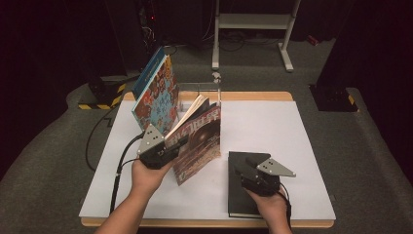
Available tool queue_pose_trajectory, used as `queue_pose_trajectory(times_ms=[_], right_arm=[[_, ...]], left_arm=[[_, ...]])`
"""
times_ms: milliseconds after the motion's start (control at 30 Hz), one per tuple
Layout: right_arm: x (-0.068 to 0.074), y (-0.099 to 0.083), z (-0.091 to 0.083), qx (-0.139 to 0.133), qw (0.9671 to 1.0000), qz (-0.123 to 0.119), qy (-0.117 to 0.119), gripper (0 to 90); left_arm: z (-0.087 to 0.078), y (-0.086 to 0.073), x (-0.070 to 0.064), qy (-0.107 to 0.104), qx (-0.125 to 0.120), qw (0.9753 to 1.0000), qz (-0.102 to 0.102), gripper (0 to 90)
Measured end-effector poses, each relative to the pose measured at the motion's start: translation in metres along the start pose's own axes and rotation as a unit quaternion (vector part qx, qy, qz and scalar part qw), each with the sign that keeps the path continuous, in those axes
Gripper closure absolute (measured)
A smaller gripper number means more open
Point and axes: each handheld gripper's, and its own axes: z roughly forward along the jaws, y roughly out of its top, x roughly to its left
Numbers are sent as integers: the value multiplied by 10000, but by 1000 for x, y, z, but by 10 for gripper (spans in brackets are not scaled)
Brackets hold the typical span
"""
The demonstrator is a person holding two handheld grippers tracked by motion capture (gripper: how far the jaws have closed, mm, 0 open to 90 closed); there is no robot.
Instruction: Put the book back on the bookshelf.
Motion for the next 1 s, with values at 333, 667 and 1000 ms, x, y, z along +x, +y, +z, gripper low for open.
queue_pose_trajectory(times_ms=[333, 667, 1000], right_arm=[[-2, 0, -1, 29, 10000, 47, -78, 405], [-3, 0, 1, 141, 9999, 61, -45, 366], [-3, -2, 0, 33, 10000, -27, -50, 362]], left_arm=[[1, 0, 1, -115, -38, 9998, -186, 824], [4, 2, 6, -318, 16, 9989, -354, 841], [1, 14, 11, -77, -182, 9986, -482, 842]])
